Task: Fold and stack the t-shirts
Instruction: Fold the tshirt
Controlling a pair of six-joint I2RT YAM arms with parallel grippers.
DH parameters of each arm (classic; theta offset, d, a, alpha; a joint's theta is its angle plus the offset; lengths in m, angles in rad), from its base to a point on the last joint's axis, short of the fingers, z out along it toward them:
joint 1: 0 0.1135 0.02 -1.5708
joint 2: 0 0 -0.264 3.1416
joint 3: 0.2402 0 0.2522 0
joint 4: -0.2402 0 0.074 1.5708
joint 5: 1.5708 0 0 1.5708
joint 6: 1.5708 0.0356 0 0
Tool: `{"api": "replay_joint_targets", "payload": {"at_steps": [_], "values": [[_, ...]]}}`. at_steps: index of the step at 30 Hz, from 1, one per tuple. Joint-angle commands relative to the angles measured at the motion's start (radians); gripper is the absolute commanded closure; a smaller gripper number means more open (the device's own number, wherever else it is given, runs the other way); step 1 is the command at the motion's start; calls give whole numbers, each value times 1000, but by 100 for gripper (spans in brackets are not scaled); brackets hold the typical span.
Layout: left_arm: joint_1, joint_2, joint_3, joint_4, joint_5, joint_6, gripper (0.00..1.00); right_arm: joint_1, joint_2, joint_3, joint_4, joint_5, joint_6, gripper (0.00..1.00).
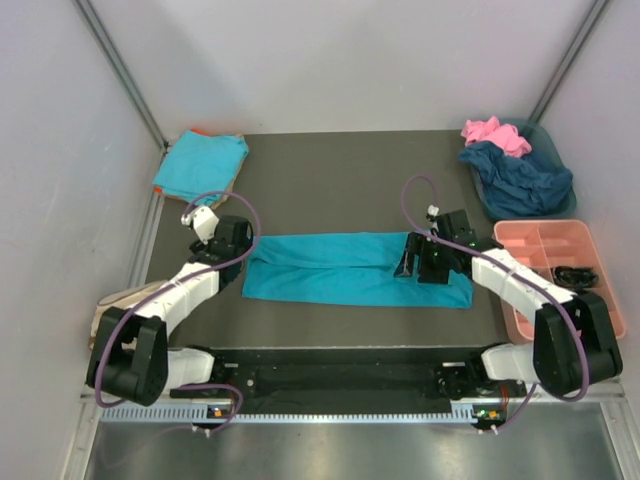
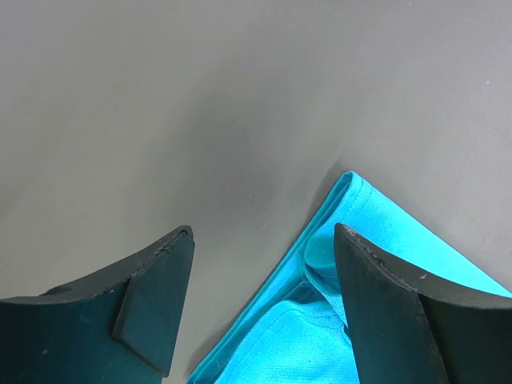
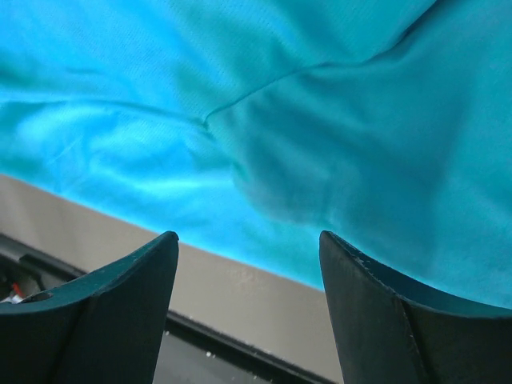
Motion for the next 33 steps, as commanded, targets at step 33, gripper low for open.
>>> {"api": "replay_joint_targets", "payload": {"at_steps": [33], "values": [[9, -80, 118, 24, -47, 106, 25, 313, 662, 703, 203, -92, -7, 27]]}}
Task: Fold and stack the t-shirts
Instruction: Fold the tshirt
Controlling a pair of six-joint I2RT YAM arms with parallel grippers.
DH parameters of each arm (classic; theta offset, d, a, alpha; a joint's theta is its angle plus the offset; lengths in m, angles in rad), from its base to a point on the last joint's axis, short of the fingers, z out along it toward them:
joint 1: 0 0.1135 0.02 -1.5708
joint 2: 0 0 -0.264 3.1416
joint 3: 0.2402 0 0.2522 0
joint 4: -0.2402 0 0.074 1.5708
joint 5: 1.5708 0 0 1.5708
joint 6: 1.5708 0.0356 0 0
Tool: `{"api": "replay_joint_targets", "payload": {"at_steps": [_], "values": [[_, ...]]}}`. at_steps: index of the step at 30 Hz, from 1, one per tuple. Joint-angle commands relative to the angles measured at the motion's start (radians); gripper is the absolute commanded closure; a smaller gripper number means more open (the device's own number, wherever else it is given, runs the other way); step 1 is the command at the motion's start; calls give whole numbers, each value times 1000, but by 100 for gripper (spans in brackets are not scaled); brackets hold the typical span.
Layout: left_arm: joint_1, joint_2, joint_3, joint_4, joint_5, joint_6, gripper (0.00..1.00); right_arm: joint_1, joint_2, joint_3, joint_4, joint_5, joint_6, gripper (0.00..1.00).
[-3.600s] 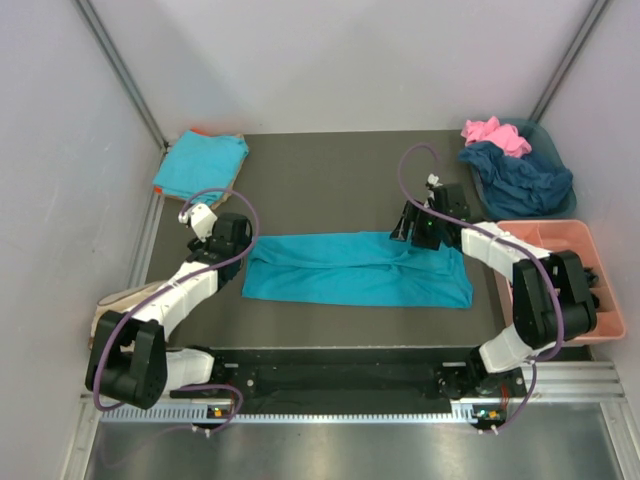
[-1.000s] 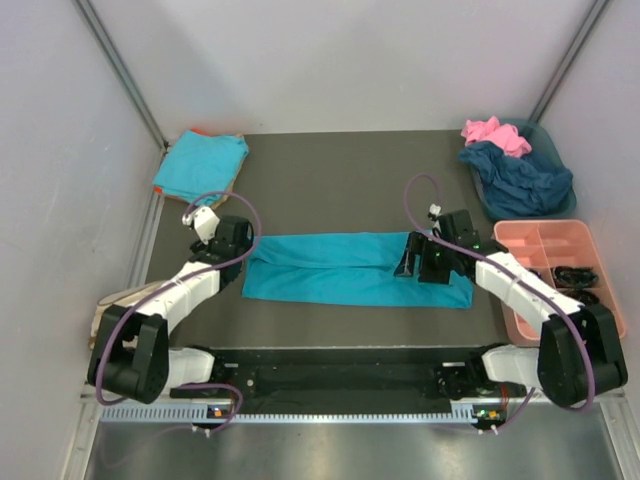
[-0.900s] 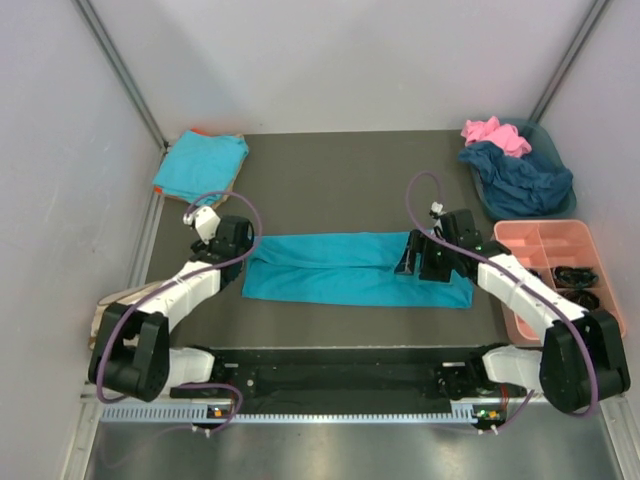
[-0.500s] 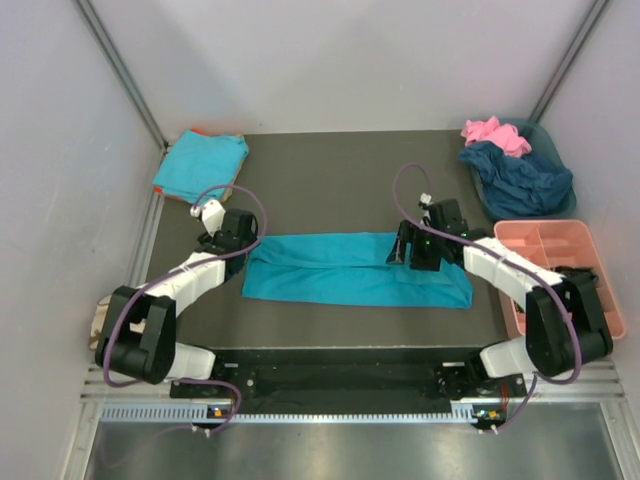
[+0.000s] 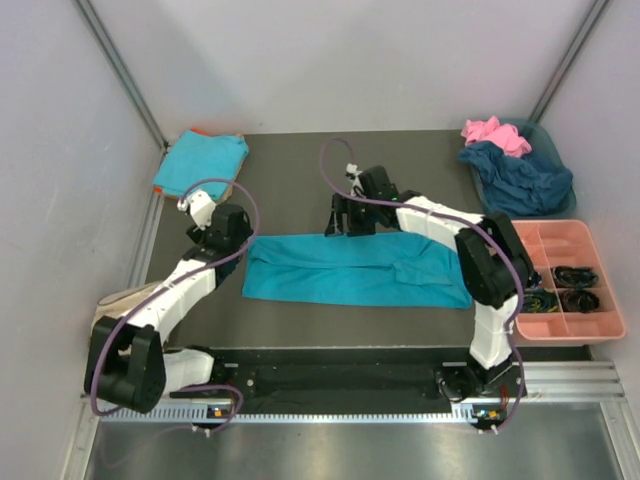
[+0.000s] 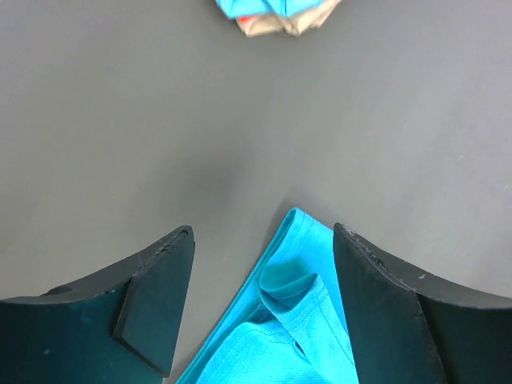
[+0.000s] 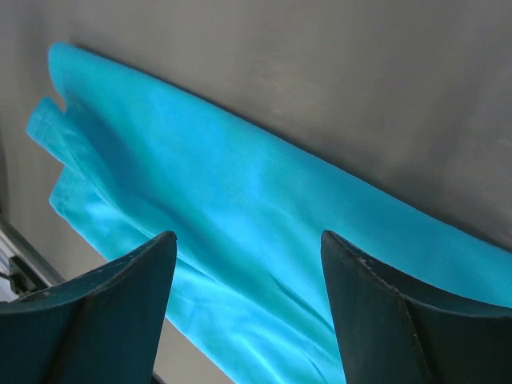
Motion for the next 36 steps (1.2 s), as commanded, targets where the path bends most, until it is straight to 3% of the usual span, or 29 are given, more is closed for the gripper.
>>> {"api": "replay_joint_targets", "payload": {"at_steps": [1, 14, 25, 36], "values": [[15, -69, 52, -25, -46, 28, 25, 74, 99, 131, 15, -46, -2, 27], [47, -188, 46, -75, -45, 51, 22, 221, 309, 401, 44, -130, 13, 25], [49, -229, 15, -91, -39, 51, 22, 238, 397, 425, 128, -224, 55, 22], [50, -234, 5, -96, -31, 43, 22, 268, 383, 427, 157, -310, 33, 20]]}}
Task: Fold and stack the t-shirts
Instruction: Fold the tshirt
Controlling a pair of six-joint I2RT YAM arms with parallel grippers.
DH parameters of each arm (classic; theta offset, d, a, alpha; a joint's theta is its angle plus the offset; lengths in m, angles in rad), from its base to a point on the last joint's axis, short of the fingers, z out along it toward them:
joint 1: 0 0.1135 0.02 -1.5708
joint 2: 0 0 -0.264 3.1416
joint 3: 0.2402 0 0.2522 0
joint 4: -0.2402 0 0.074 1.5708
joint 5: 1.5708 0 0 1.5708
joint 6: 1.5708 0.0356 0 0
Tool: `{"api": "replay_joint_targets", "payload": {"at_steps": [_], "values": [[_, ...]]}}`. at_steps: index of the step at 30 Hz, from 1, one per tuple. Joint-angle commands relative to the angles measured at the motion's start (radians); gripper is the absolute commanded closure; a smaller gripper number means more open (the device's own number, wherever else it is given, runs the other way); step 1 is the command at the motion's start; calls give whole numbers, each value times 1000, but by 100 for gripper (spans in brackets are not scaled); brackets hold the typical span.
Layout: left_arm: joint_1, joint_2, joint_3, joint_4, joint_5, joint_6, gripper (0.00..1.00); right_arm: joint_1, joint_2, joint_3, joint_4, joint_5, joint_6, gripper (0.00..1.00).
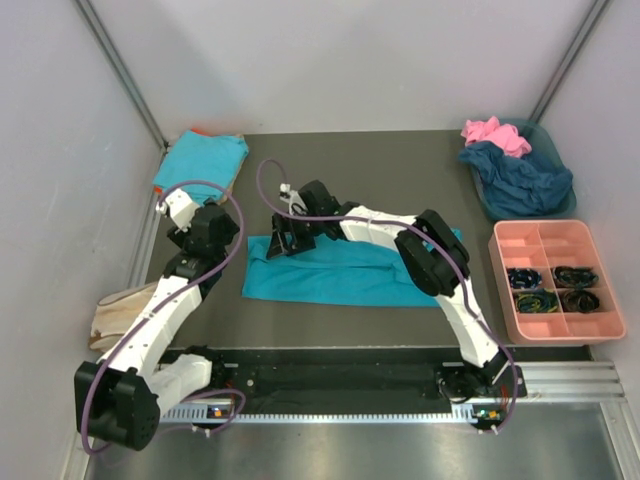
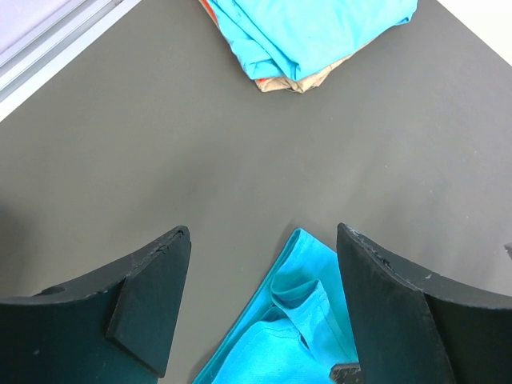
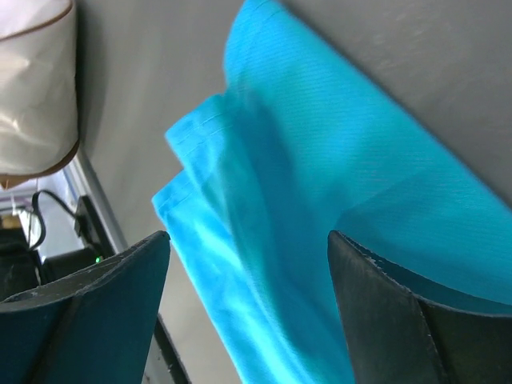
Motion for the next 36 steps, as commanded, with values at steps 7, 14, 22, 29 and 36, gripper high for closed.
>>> {"api": "replay_joint_targets", "payload": {"at_steps": [7, 14, 22, 29, 36], "values": [[6, -18, -15, 4, 5, -8, 22, 49, -38, 23, 63, -109, -32, 19], [6, -14, -15, 4, 15, -11, 22, 64, -67, 4, 67, -137, -43, 18], [6, -18, -15, -3, 10, -10, 22, 83, -89, -10, 65, -158, -52, 18], [6, -21, -16, -3, 7, -8, 22, 107, -91, -14, 48, -177, -61, 17], [6, -30, -26, -9, -1, -10, 22, 119, -84, -45, 60, -180, -57, 16]]}}
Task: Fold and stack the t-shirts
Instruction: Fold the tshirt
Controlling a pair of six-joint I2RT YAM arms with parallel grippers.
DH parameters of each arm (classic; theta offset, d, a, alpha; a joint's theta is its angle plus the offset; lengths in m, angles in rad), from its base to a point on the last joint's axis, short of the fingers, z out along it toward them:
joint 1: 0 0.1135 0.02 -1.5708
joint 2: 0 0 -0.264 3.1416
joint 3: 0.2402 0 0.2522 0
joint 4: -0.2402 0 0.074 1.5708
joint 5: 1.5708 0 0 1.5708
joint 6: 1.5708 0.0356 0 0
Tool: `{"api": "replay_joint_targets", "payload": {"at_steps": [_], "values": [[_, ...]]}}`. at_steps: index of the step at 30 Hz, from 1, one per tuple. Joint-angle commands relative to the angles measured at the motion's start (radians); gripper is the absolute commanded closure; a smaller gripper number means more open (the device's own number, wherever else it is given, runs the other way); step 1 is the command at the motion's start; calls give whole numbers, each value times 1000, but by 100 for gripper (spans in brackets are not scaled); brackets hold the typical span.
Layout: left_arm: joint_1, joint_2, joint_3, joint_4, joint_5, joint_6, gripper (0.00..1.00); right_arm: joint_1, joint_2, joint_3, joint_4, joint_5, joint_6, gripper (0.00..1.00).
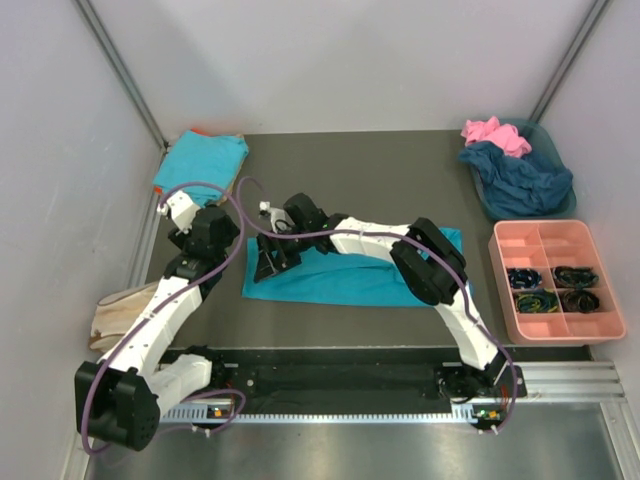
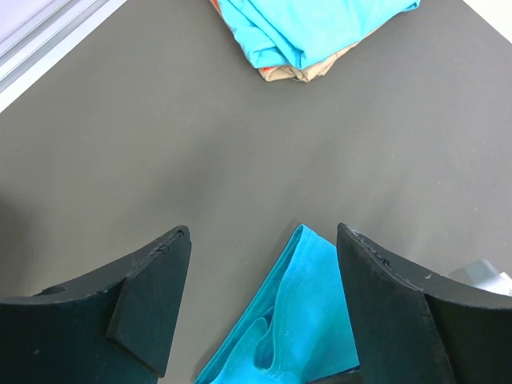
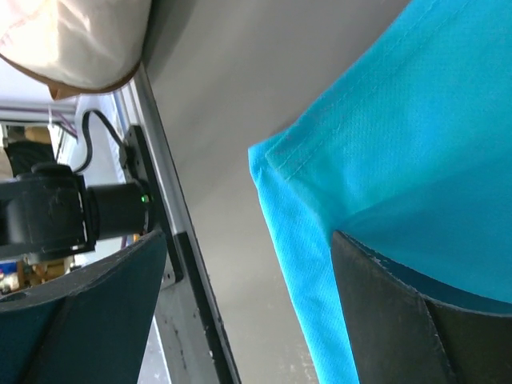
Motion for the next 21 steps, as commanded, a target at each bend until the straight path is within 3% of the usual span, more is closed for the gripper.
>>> {"api": "replay_joint_targets", "payload": {"at_steps": [1, 13, 16, 21], "values": [[6, -28, -13, 2, -12, -9, 22, 19, -53, -20, 38, -26, -19, 16], [6, -22, -10, 5, -15, -6, 22, 24, -75, -39, 15, -5, -36, 15], [6, -21, -3, 22, -16, 10, 22, 22, -130, -60, -53, 69, -82, 15], [6, 9, 17, 86, 13, 62, 22, 19, -332, -184, -171, 340, -142, 11]]}}
